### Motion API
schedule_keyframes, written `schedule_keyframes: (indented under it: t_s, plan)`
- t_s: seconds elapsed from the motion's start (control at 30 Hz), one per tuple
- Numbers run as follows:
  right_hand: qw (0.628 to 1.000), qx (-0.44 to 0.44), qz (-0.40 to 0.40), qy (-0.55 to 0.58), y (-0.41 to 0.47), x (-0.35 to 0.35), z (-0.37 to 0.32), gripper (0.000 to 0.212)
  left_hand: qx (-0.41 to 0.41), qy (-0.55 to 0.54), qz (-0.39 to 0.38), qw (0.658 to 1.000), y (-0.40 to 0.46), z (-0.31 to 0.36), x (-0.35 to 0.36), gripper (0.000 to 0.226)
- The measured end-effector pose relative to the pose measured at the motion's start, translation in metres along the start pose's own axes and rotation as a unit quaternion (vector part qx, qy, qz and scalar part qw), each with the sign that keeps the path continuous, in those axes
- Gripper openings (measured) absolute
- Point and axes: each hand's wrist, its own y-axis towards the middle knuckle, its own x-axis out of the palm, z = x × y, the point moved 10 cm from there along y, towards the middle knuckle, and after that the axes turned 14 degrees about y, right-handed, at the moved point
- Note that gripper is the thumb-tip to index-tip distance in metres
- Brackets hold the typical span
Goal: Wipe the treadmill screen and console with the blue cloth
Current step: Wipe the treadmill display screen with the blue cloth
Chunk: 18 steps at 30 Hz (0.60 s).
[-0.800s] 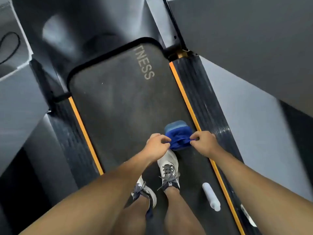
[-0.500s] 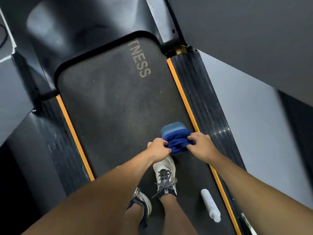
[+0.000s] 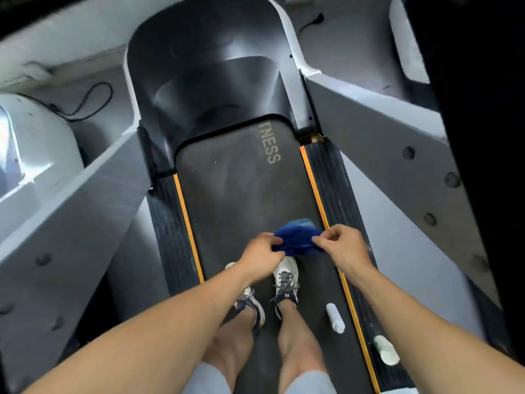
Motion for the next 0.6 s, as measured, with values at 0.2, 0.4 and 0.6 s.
schedule_keyframes:
  t_s: [0.2, 0.4, 0.6]
  plan:
    - [0.995, -0.078, -0.038, 0.055, -0.114, -0.024, -0.155, 0.022, 0.054, -0.011, 0.073, 0.996, -0.165, 0.064, -0.115, 0.037]
    - [0.968, -0.186, -0.157, 0.054, -0.206, -0.018, -0.302, 0.032, 0.125, 0.001, 0.170, 0.978, -0.296, 0.095, -0.219, 0.026]
    - [0.878, -0.307, -0.349, -0.120, -0.317, 0.029, -0.441, 0.032, 0.225, -0.028, 0.308, 0.924, -0.392, 0.109, -0.339, 0.071]
